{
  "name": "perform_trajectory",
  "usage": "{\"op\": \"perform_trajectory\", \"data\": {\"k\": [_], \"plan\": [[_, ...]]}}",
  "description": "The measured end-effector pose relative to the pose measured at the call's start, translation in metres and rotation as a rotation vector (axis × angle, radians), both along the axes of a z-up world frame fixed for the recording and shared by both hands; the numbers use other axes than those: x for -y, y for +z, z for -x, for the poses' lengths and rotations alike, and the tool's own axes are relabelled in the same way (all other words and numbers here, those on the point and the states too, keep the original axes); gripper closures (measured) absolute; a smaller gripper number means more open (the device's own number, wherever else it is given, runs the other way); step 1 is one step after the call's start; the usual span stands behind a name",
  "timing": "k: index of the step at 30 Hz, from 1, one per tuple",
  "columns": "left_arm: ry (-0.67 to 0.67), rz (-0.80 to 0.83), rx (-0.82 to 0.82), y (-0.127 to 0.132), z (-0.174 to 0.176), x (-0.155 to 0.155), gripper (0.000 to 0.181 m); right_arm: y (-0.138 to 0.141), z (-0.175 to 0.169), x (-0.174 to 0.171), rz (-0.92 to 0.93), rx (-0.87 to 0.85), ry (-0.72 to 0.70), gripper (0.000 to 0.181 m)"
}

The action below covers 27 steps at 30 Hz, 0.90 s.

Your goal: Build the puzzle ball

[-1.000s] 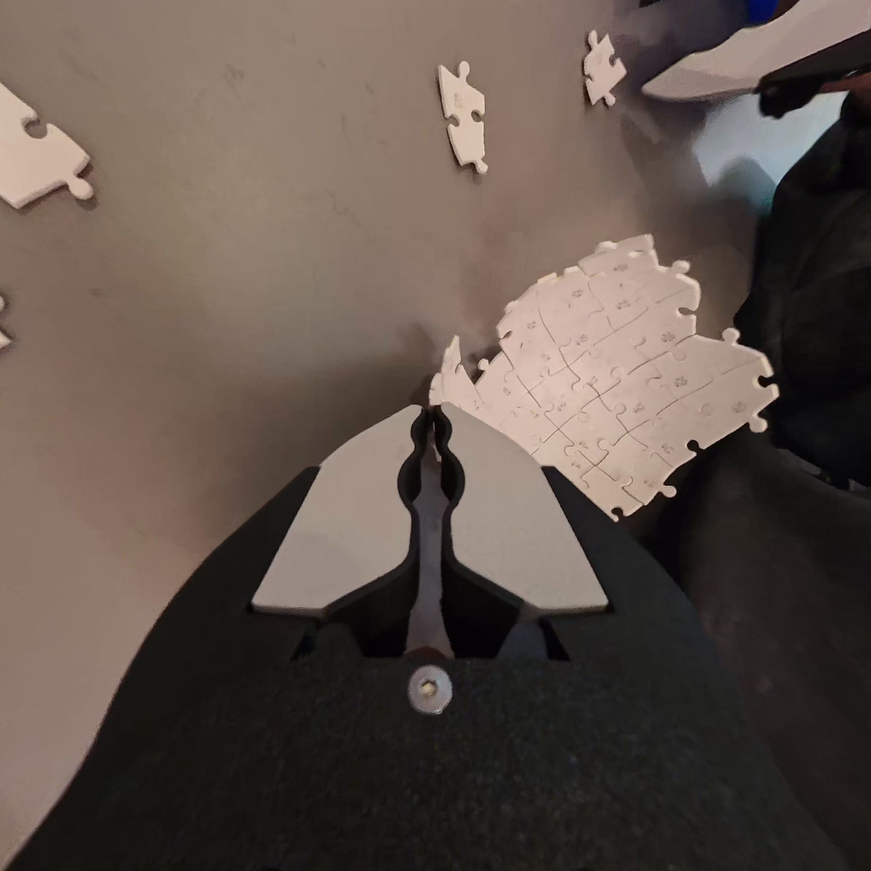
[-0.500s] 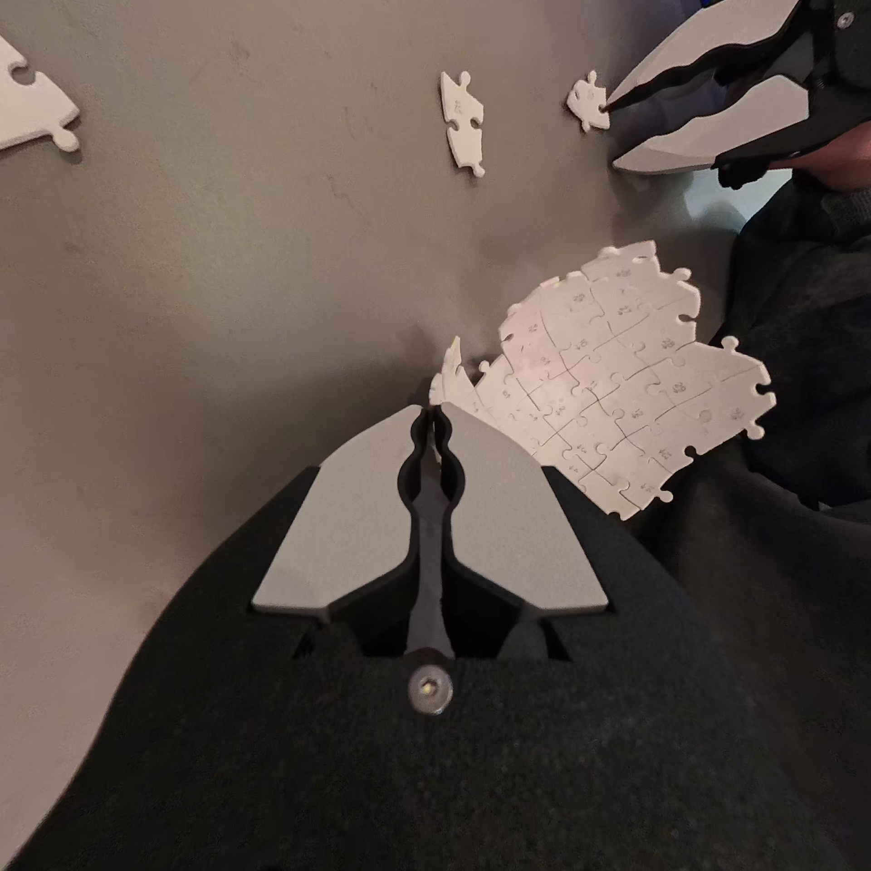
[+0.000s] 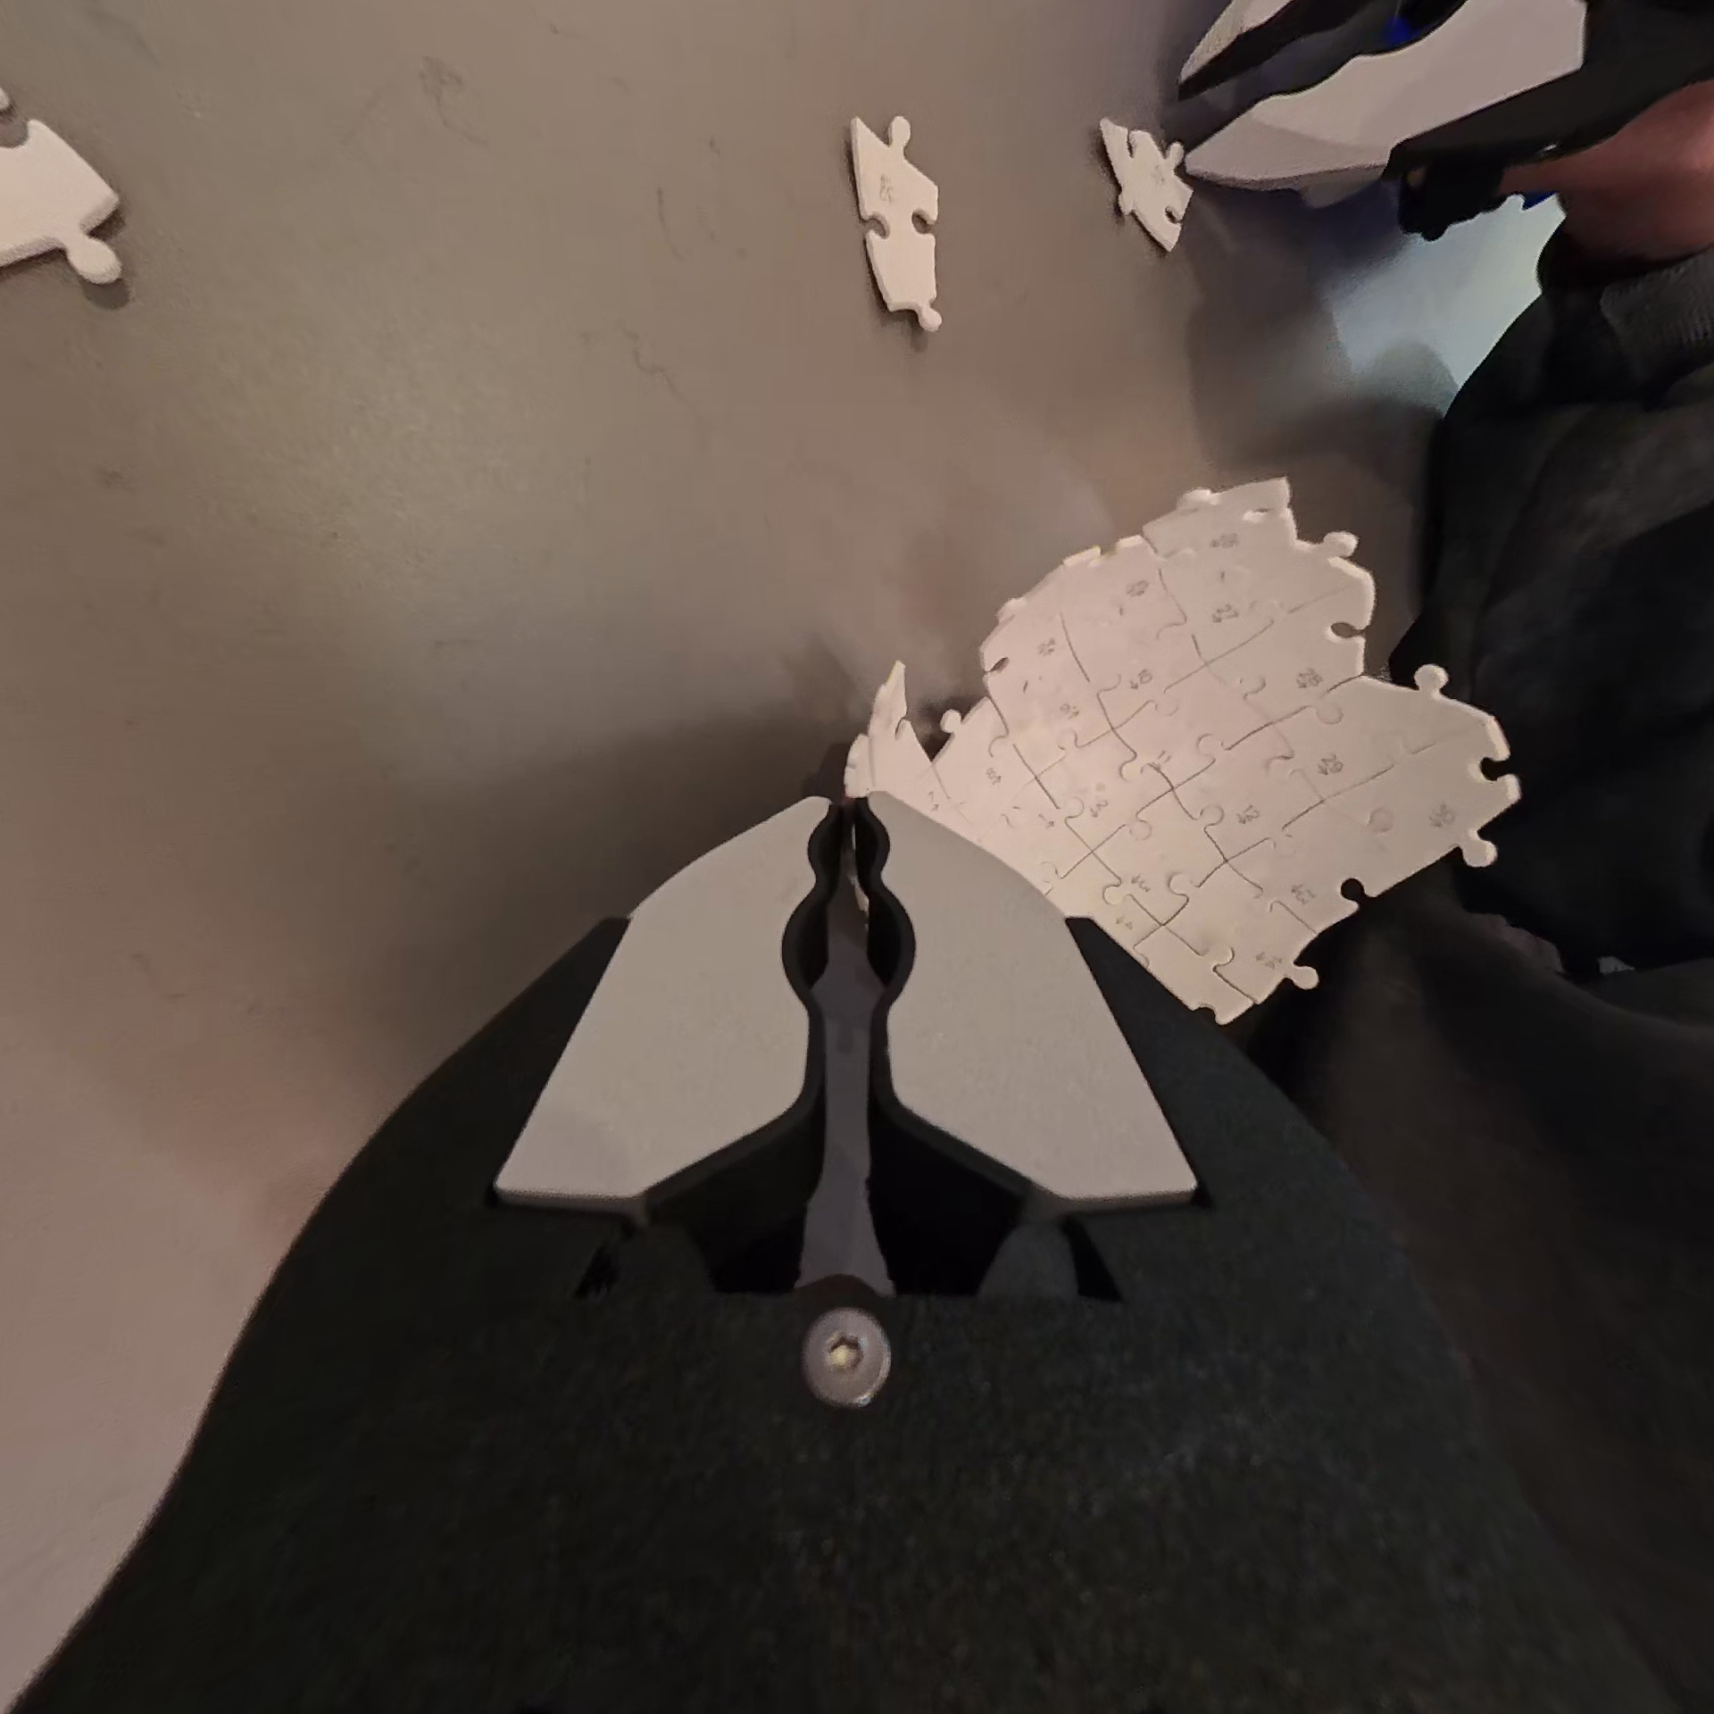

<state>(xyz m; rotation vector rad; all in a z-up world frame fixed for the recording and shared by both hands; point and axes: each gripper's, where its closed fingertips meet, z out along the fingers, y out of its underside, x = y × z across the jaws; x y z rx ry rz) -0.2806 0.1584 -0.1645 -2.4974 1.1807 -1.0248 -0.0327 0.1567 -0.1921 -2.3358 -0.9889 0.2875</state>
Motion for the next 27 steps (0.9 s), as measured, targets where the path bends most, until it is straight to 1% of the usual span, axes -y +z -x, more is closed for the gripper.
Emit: {"op": "perform_trajectory", "data": {"k": [9, 16, 27], "plan": [[-0.018, 0.003, -0.002, 0.001, -0.004, 0.004, 0.179, -0.004, 0.010, 0.006, -0.006, 0.023, 0.072, 0.167], [-0.018, -0.001, -0.009, 0.001, -0.005, 0.005, 0.179, -0.005, 0.011, 0.008, -0.006, 0.028, 0.080, 0.175], [-0.042, 0.037, -0.013, -0.003, -0.007, 0.010, 0.179, -0.005, 0.013, 0.009, -0.020, 0.053, 0.093, 0.176]]}}
